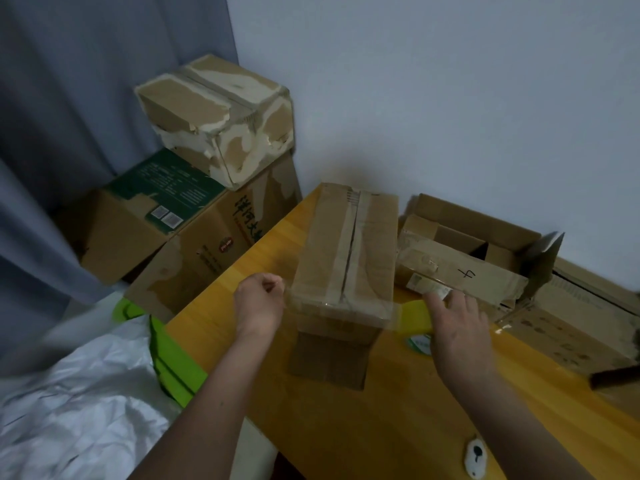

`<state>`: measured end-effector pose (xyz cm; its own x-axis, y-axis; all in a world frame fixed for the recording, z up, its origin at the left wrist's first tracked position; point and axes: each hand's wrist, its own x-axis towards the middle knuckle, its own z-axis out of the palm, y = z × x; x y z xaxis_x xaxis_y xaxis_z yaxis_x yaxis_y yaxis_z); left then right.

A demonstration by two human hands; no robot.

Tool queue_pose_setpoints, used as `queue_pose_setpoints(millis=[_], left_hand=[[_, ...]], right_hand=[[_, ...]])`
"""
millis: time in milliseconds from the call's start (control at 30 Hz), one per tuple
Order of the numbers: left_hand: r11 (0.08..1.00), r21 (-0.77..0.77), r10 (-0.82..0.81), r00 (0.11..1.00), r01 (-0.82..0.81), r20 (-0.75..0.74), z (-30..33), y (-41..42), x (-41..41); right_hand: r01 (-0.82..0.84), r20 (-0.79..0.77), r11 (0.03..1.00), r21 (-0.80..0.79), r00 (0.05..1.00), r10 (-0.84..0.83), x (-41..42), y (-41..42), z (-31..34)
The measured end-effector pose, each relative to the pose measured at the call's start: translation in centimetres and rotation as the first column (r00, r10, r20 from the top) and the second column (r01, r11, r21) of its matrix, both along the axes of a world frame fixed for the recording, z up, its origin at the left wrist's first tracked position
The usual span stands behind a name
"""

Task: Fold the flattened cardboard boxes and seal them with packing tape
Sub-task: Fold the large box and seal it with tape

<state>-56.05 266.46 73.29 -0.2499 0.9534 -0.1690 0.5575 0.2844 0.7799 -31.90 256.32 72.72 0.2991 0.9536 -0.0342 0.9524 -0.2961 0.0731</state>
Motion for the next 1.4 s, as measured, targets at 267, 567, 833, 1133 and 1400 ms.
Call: queue_pose_setpoints(millis=[267,567,833,1133,1400], left_hand=[[0.99,-0.144,0.005,0.997,0.006,0.078,-1.7,0.1,0.2],[0.938,-0.335,0.215,0.904,-0.087,0.369,-1.4,0.9,0.6],[0.997,-0.059,0.056,0.998,-0.054,0.023,-2.4,0.4,0.0],[0.949,-0.181,-0.315,0.82,0.259,-0.478,-1.2,-1.0,-0.2],[0.865,-0.439,-0.492,0.584,0.244,-0.645,-1.2,1.0,-2.0]], right_hand=[[-0.015,0.003,0.999,-0.029,1.0,0.015,0.3,0.1,-1.9],[-0.046,-0.107,0.999,0.02,0.993,0.048,-0.2,0.2,-4.2],[-0.079,-0.189,0.994,0.074,0.978,0.092,-0.4,0.4,-4.5],[-0.151,-0.347,0.984,0.091,0.922,0.173,-5.3,0.2,-4.3],[-0.351,-0.612,0.935,0.054,0.728,0.309,-9.4,1.3,-5.8]])
